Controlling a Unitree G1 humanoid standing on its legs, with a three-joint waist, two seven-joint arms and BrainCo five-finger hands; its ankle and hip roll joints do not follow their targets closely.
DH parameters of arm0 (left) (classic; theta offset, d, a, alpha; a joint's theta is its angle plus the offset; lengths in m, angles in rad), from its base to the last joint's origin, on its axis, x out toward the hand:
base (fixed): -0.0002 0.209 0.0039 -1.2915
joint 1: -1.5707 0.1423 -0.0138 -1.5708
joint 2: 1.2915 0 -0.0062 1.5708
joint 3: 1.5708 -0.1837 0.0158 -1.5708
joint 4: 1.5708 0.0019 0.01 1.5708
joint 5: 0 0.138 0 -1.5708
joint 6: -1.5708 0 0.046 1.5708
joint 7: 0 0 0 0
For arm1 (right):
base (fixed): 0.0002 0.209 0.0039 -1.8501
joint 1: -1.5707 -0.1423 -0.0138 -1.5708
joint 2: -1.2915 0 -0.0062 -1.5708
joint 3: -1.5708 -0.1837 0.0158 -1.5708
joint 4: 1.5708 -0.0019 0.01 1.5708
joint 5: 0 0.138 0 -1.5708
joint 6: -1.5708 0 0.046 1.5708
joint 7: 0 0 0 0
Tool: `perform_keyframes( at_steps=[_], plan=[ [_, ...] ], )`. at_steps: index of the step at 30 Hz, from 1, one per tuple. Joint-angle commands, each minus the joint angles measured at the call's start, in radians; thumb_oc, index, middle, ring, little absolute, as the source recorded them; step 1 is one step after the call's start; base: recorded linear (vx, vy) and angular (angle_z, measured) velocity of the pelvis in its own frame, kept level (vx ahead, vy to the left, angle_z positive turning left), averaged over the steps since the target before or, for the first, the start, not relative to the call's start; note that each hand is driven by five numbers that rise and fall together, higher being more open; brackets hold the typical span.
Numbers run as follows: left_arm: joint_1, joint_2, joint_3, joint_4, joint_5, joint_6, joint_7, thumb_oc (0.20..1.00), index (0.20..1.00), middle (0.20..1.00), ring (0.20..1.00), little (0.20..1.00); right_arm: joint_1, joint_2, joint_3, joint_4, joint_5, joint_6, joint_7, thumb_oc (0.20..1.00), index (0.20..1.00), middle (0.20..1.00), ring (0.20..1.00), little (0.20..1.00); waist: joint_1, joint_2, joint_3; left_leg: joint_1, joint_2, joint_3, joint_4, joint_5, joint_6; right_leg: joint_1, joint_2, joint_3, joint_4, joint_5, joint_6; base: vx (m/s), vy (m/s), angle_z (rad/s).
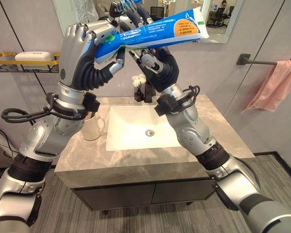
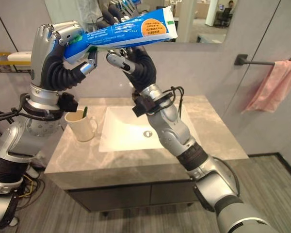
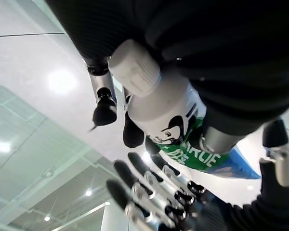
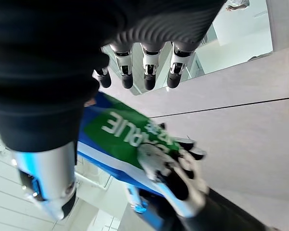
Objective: Put brush and paste in cup on sink, flatten towel.
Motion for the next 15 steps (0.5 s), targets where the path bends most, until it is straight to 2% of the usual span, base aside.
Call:
perform_keyframes(
  at_steps=[1,9,11,12,13,15],
  plan=[
    [-0.032,0.008,0.006,0.014,-0.059,-0.01,0.035,0.2,0.2,0.2,0.2,0.2,-0.109,0.03,-0.045,0.017,0.026,-0.086,-0.033,1.0,1.0,1.0,1.0,1.0,0.013,-0.037,-0.018,0.002,0.029,0.009,0.004,-0.025,-0.018,0.026,-0.092,-0.02,0.006,0.008,0.068,0.0,0.0,0.0],
    [0.058,-0.038,0.031,-0.008,-0.097,-0.02,0.035,0.2,0.2,0.2,0.2,0.2,-0.1,0.077,-0.077,-0.017,0.034,-0.124,-0.075,1.0,1.0,1.0,1.0,1.0,0.024,-0.047,-0.019,-0.005,0.027,0.003,0.004,-0.024,-0.014,0.024,-0.093,-0.024,0.006,0.009,0.066,0.0,0.003,0.02],
    [0.064,-0.042,0.029,-0.007,-0.098,-0.019,0.034,0.2,0.2,0.2,0.2,0.2,-0.09,0.083,-0.075,-0.021,0.037,-0.125,-0.074,0.558,0.558,0.558,0.558,0.558,0.026,-0.048,-0.019,-0.006,0.025,0.001,0.004,-0.025,-0.013,0.023,-0.094,-0.027,0.006,0.01,0.066,0.0,0.01,0.04],
    [0.064,-0.042,0.027,-0.005,-0.098,-0.018,0.034,0.2,0.2,0.2,0.2,0.2,-0.086,0.084,-0.07,-0.023,0.039,-0.126,-0.073,0.46,0.46,0.46,0.46,0.46,0.027,-0.048,-0.018,-0.007,0.025,0.001,0.004,-0.025,-0.013,0.023,-0.095,-0.027,0.006,0.01,0.066,0.0,0.0,0.0],
    [0.064,-0.044,0.025,-0.004,-0.097,-0.018,0.035,0.2,0.2,0.2,0.2,0.2,-0.082,0.084,-0.066,-0.025,0.042,-0.124,-0.072,0.2,0.2,0.2,0.2,0.2,0.027,-0.048,-0.018,-0.007,0.024,0.001,0.004,-0.025,-0.012,0.023,-0.095,-0.028,0.006,0.01,0.067,0.0,0.0,0.0],
    [0.069,-0.052,0.03,0.0,-0.1,-0.018,0.043,0.2,0.2,0.2,0.2,0.2,-0.075,0.085,-0.065,-0.022,0.037,-0.124,-0.076,0.2,0.2,0.2,0.2,0.2,0.03,-0.049,-0.016,-0.007,0.023,-0.001,0.004,-0.025,-0.01,0.021,-0.097,-0.03,0.006,0.011,0.067,0.0,0.0,0.0]
  ],
)
